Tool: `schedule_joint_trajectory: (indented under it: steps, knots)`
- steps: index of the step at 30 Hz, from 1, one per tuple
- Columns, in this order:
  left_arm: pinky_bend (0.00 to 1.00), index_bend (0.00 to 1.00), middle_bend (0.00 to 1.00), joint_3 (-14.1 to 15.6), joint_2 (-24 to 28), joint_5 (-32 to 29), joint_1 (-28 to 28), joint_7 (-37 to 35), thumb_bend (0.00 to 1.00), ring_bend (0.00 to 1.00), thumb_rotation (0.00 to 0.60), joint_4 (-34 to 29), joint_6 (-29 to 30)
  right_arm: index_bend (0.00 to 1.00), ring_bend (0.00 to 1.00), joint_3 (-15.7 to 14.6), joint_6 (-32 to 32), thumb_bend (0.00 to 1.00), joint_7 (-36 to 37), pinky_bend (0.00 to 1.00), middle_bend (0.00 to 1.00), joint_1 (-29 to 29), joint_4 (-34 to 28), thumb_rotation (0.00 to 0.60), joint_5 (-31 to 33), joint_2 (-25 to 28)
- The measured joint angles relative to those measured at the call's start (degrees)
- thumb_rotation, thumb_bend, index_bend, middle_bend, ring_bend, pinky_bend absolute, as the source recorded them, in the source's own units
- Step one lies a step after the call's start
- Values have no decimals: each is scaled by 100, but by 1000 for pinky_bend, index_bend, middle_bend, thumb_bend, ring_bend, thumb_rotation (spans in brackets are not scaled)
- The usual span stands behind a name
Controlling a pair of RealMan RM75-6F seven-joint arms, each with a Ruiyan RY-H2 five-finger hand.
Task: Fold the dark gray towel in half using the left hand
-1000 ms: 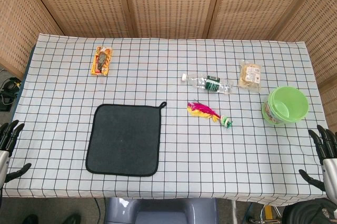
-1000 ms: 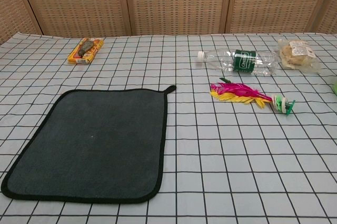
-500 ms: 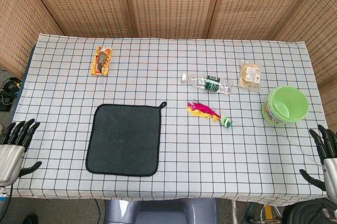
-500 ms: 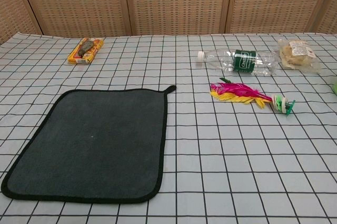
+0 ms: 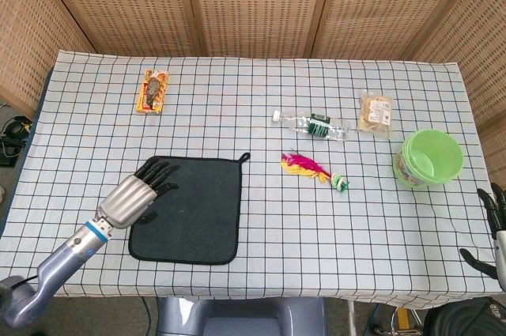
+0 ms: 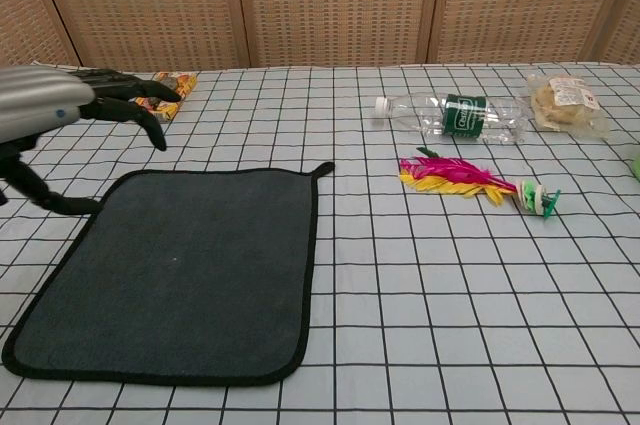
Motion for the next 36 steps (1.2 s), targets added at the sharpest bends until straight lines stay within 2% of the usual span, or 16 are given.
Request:
schedule_joint_trajectory:
  steps: [8,14,21,36]
  knots:
    - [0,370,0,-77,-951,351,-1086,-109,347,0,600,917,-651,10,0,61,-97,0,-182,0,0,53,32,600,176,-67]
    - [0,378,0,-8,-1470,404,-1671,33,386,0,600,1344,-1165,15,0,80,-205,0,-233,0,0,102,85,600,272,-110]
    - [0,380,0,128,-1846,231,-1959,262,394,0,600,1668,-1450,16,0,106,-268,0,-178,0,0,133,122,600,351,-103]
    - [0,383,0,297,-2407,-105,-2216,325,394,0,600,2296,-1500,16,0,133,-262,0,-13,0,0,131,184,600,394,-65]
